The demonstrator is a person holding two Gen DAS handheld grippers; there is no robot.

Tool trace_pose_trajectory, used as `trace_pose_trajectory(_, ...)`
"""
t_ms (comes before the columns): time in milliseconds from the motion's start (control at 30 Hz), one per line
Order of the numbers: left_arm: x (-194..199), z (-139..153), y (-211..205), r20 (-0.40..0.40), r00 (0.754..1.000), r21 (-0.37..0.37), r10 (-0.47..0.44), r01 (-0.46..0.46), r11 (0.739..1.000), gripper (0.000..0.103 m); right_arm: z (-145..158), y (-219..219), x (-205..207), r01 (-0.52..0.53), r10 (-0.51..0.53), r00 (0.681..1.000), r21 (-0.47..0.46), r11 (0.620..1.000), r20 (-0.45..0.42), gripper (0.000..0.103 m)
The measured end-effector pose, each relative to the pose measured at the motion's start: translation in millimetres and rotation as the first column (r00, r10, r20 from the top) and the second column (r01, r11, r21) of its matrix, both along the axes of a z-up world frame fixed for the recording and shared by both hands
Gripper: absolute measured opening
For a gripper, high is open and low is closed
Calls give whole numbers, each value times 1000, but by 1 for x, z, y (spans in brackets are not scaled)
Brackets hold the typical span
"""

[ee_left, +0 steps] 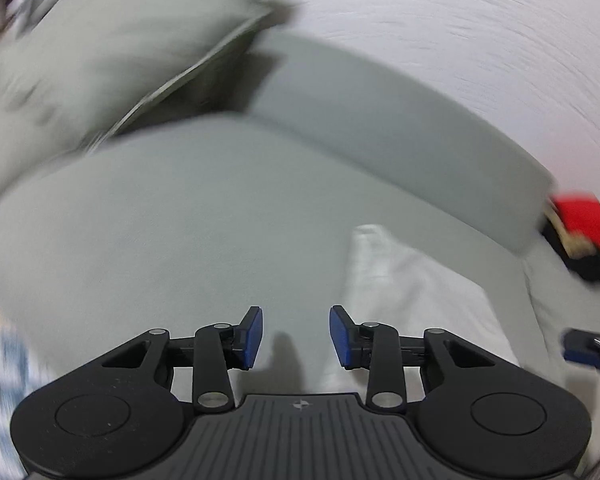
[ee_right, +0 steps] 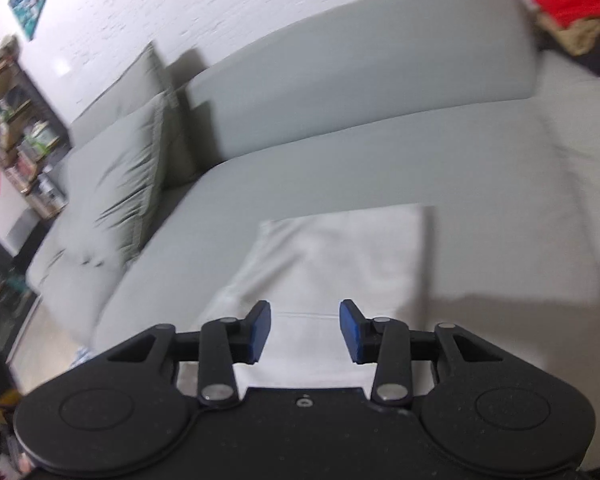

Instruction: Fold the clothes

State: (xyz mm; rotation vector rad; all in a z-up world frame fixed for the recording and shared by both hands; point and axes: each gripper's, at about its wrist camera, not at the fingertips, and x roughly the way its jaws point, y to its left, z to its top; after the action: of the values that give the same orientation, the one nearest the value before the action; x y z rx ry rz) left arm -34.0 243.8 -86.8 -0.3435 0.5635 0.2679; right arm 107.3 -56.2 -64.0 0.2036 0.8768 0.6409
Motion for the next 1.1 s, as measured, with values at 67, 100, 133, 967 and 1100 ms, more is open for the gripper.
trace_pose_trajectory(67,17,7,-23,-10,996,87,-87,87,992,26,-9,1,0,-12,12,1000,-38,999,12,23)
trace_pose_trajectory(100,28,8,-32,-29,992,121,-122,125,985,26,-13,6,-1,-28,29,999,-57,998,17,23)
trace_pose_trajectory(133,40,7,-40,-55,987,149,-151,158,976,26,-18,11,-2,-43,45,999,-75,996,23,23)
trace_pose_trajectory(967,68,-25,-64,-352,935,301,-47,160,940,38,-34,16,-46,-206,220,971,-135,969,94,23)
trace_pose_trajectory(1100,64,-15,-53,-365,930,246,-33,131,960,39,-50,25,-52,-226,249,964,-210,951,90,23)
